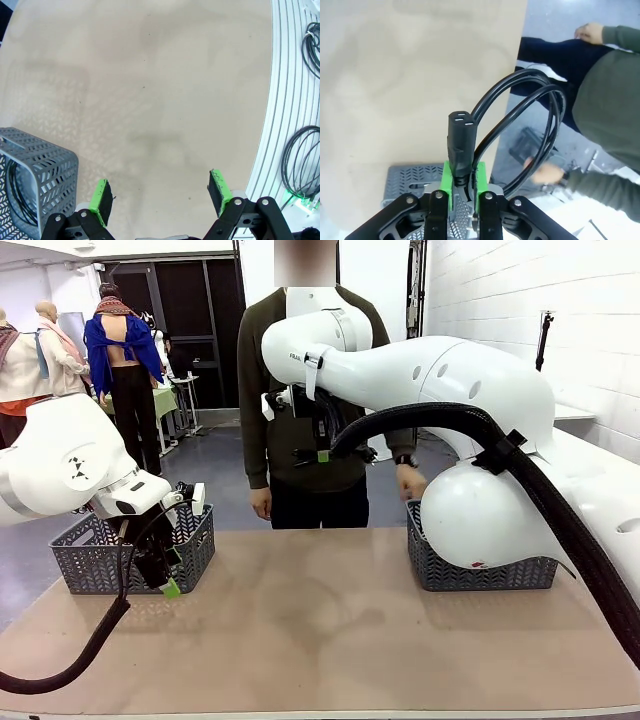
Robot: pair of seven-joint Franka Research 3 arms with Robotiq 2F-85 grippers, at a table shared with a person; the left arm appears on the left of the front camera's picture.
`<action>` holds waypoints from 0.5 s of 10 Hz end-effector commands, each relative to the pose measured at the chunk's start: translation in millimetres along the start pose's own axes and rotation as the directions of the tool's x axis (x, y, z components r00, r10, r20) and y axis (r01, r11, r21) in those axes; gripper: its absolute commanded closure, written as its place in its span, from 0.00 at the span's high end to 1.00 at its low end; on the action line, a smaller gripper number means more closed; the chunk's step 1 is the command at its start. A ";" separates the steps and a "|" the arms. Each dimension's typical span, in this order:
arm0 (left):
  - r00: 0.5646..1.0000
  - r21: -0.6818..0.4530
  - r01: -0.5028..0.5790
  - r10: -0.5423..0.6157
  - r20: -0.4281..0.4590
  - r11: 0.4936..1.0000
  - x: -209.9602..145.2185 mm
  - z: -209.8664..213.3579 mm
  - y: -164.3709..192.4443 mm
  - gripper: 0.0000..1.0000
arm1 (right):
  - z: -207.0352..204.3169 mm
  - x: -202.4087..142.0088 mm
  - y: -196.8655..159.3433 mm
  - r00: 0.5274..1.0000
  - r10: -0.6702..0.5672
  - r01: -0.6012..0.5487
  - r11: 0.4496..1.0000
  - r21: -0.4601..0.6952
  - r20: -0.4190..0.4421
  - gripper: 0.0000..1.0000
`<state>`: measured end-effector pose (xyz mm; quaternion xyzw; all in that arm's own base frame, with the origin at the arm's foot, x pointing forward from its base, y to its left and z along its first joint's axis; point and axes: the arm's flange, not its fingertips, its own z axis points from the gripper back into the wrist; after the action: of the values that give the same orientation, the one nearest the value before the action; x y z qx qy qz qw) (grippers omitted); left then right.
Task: Organize the cables according to human instructions.
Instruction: Pick up a bundle of cables and place it in the basket indicated by the human.
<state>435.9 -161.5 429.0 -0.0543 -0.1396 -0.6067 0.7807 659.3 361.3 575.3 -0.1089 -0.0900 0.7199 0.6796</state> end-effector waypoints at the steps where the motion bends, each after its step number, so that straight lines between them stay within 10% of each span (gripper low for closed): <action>1: 1.000 0.001 0.000 0.000 -0.009 1.000 0.9 1.5 -0.2 1.00 | 8.8 -20.6 24.5 0.998 -0.063 0.062 0.996 -0.070 -0.018 0.00; 5: 1.000 0.001 0.000 0.000 -0.009 1.000 0.9 1.5 -0.2 1.00 | 26.3 -41.1 56.7 0.993 -0.116 0.113 0.984 -0.135 -0.011 0.00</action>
<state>435.9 -161.5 429.0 -0.0543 -0.1396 -0.6067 0.7807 656.8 344.5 621.2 -0.1404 -0.1364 0.6816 0.7051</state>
